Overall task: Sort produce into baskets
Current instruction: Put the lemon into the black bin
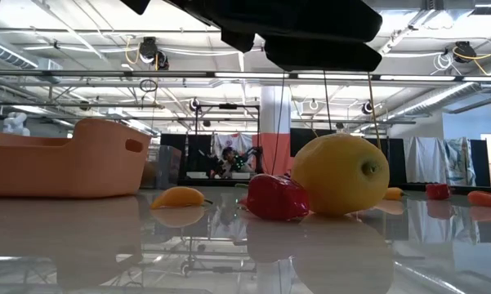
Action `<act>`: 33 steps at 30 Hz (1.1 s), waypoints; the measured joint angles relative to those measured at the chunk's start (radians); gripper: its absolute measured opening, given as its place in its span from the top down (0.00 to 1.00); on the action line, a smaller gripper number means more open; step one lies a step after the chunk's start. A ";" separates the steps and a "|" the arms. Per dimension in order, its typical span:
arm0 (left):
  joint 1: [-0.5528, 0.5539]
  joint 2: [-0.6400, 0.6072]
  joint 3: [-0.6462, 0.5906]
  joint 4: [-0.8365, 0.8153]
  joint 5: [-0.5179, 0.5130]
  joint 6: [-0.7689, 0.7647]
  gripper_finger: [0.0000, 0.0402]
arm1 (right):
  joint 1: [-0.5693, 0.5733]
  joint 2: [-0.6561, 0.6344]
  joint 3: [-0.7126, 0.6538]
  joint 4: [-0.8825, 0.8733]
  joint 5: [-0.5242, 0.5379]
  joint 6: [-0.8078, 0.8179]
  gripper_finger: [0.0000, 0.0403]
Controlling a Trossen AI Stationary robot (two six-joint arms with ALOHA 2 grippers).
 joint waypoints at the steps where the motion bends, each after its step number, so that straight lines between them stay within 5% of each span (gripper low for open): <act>1: 0.000 0.000 0.000 0.001 0.000 0.000 0.27 | 0.000 0.000 0.000 0.000 0.000 0.000 0.44; 33: 0.006 0.000 0.000 0.013 0.002 0.002 0.27 | 0.000 -0.002 -0.117 0.183 -0.034 0.053 0.44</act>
